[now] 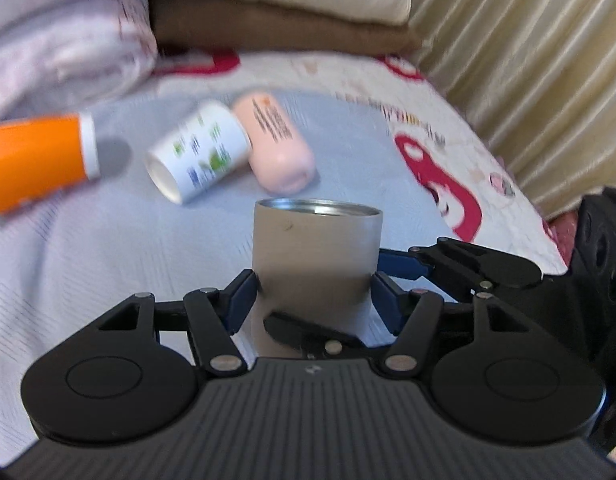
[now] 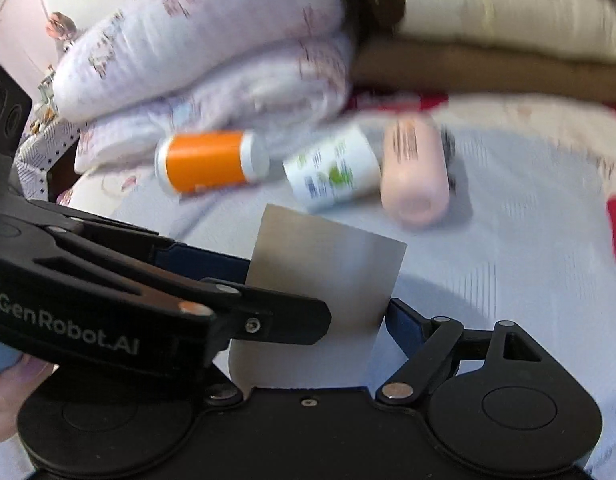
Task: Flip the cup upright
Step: 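Rotate the held grey cup upright with the right gripper, lowering it onto the mat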
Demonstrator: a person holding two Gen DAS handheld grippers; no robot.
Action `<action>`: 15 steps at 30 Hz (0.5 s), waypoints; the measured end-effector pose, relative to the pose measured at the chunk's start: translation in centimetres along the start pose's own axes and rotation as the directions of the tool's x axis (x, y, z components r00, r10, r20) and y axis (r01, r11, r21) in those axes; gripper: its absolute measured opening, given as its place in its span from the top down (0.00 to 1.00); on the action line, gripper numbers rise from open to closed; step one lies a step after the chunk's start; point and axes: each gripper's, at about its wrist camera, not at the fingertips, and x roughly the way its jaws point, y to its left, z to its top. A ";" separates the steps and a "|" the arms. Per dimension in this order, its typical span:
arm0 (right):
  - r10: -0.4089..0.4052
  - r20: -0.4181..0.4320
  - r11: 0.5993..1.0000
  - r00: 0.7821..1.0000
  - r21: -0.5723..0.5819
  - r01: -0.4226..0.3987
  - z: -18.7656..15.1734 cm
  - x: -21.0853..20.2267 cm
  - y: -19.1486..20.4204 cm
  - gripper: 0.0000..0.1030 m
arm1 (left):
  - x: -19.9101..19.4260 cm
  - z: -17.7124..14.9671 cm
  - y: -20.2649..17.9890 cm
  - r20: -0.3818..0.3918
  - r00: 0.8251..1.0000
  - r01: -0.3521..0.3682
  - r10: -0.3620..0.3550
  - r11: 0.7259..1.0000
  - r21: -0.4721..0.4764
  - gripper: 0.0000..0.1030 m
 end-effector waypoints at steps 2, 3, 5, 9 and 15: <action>-0.028 0.084 0.999 0.996 -0.037 0.031 0.4 -0.1 0.7 0.20 | -0.5 0.3 0.4 0.044 0.999 -0.010 0.009 1.000 0.006 0.42; -0.049 0.125 0.996 0.991 -0.064 0.057 0.7 0.1 1.1 0.20 | -0.8 0.4 0.5 0.070 0.997 -0.022 0.021 1.000 0.017 0.43; -0.085 0.185 0.987 0.979 -0.120 0.109 1.1 0.7 2.2 0.20 | -1.0 0.5 0.8 0.122 0.991 -0.053 0.046 0.998 0.047 0.43; -0.098 0.278 0.961 0.956 -0.222 0.163 1.4 2.4 3.3 0.20 | -0.9 0.5 2.2 0.167 0.983 -0.079 0.070 0.996 0.046 0.43; -0.085 0.339 0.928 0.937 -0.316 0.199 0.9 4.7 4.3 0.20 | 0.5 0.0 2.8 0.175 0.976 -0.147 0.132 0.986 0.077 0.44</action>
